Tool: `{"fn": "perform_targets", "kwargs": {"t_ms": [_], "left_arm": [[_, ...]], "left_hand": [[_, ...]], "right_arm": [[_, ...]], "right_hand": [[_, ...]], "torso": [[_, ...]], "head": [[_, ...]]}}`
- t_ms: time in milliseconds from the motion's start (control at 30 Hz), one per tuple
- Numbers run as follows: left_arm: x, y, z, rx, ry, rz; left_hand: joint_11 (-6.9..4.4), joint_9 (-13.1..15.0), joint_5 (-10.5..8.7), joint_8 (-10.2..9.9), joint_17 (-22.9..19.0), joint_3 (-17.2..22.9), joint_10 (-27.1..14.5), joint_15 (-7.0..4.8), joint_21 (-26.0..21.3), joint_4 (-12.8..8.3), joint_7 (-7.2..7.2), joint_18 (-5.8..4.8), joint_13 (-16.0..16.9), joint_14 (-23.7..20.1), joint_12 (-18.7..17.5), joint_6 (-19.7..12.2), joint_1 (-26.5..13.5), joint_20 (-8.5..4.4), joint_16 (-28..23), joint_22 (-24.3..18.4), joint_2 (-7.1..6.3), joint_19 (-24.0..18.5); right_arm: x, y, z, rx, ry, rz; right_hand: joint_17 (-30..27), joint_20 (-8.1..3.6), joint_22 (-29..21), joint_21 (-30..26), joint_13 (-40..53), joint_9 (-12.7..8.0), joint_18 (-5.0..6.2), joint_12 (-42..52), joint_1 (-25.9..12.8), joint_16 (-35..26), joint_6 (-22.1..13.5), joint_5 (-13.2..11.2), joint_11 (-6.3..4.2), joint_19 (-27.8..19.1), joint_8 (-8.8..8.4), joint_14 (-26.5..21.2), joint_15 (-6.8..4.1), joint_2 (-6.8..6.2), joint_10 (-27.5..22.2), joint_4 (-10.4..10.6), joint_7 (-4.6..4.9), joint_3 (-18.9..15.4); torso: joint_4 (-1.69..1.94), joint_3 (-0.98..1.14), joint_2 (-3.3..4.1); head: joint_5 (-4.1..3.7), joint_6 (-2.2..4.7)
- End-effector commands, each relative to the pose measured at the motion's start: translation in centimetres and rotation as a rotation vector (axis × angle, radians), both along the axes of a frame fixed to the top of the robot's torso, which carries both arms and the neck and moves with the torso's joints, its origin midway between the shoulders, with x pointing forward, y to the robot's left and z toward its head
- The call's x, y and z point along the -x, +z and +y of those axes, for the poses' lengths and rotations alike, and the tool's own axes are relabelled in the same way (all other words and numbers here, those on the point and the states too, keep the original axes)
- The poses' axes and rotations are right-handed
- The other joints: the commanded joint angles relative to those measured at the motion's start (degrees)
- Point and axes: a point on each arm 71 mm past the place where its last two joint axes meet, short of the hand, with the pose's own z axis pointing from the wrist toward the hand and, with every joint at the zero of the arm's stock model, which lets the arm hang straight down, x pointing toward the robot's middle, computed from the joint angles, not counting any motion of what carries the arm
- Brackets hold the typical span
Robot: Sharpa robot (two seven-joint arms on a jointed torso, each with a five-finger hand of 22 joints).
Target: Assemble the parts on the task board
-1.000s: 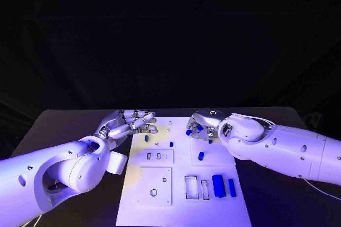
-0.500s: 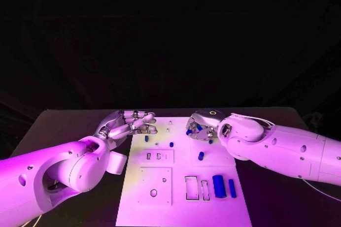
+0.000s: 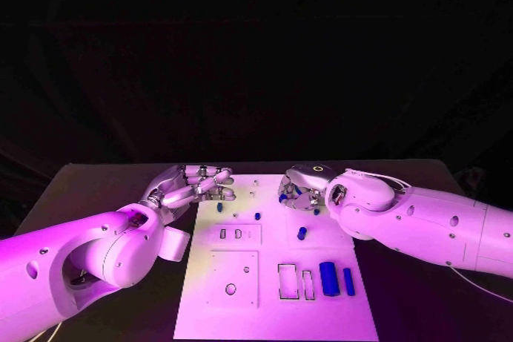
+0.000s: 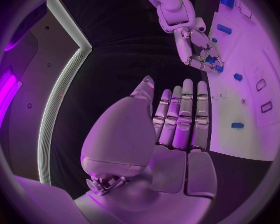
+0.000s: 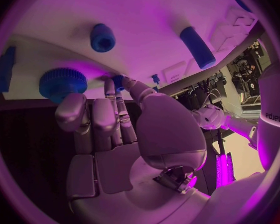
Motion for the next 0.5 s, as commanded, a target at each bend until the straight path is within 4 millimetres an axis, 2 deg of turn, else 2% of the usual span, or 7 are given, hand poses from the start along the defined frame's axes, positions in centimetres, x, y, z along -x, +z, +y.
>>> {"fn": "perform_targets", "kwargs": {"t_ms": [33,167,333,400,500], "left_arm": [[0.1,0.1,-0.2,0.013,-0.024,0.000],[0.1,0.1,-0.2,0.013,-0.024,0.001],[0.0,0.1,-0.1,0.012,-0.022,0.003],[-0.1,0.1,-0.1,0.013,-0.021,0.005],[-0.1,0.0,0.0,0.014,-0.021,0.006]], "left_hand": [[0.18,-0.1,0.18,-0.2,0.0,-0.1,-0.3,0.11,0.2,-0.2,0.45,0.29,-0.1,-0.4,-0.4,-0.1,0.4,0.02,-0.2,0.0,-0.01,0.2],[0.20,-0.1,0.19,-0.3,0.1,0.0,-0.3,0.12,0.2,-0.3,0.48,0.29,-0.1,-0.4,-0.4,-0.1,0.5,0.02,-0.2,-0.1,0.03,0.2],[0.23,-0.1,0.19,-0.3,0.1,0.0,-0.3,0.13,0.2,-0.4,0.52,0.29,-0.1,-0.4,-0.5,-0.1,0.6,0.02,-0.2,-0.1,0.06,0.3],[0.23,-0.1,0.19,-0.3,0.1,0.0,-0.3,0.13,0.2,-0.4,0.52,0.29,-0.1,-0.4,-0.5,-0.1,0.6,0.02,-0.2,-0.1,0.06,0.3],[0.25,-0.1,0.19,-0.4,0.1,0.0,-0.4,0.14,0.2,-0.4,0.56,0.28,-0.1,-0.4,-0.6,-0.2,0.7,0.01,-0.3,-0.1,0.10,0.3]], "right_arm": [[0.2,-0.8,0.2,0.033,0.017,0.041],[0.3,-0.6,0.2,0.015,0.018,0.022],[0.7,0.2,0.4,-0.036,0.016,-0.020],[0.7,0.7,0.5,-0.059,0.011,-0.042],[0.7,1.3,0.7,-0.077,0.004,-0.065]], "right_hand": [[0.1,-0.37,0.3,0.5,0.0,0.6,-0.88,-0.1,1.3,0.3,0.6,-0.2,0.06,0.1,0.35,1.3,-0.42,0.41,0.5,-0.3,-0.17,0.8],[0.1,-0.42,0.5,0.6,0.0,0.6,-0.90,-0.3,1.7,0.4,0.7,-0.2,0.09,0.1,0.29,1.3,-0.42,0.29,0.6,-0.6,-0.10,1.2],[0.8,-0.43,1.3,1.1,0.0,0.7,-1.07,-0.4,1.7,1.0,0.8,-0.1,0.14,0.4,0.25,1.4,-0.39,0.11,0.7,-0.6,0.00,1.5],[0.9,-0.44,1.5,1.3,0.0,0.8,-1.10,-0.5,1.7,1.1,0.9,0.3,0.14,0.5,0.25,1.5,-0.39,0.00,1.0,-0.7,0.03,1.7],[0.9,-0.45,1.8,1.5,0.0,0.8,-1.14,-0.5,1.7,1.2,1.0,0.5,0.13,0.6,0.24,1.5,-0.39,-0.10,1.1,-0.7,0.04,1.8]], "torso": [[-0.03,0.01,0.07],[0.05,0.01,0.08],[0.14,-0.09,0.11],[0.01,-0.08,0.11],[0.05,-0.07,0.16]], "head": [[-0.01,0.03],[-0.02,0.10],[-0.17,0.35],[-0.05,0.44],[-0.19,0.65]]}}
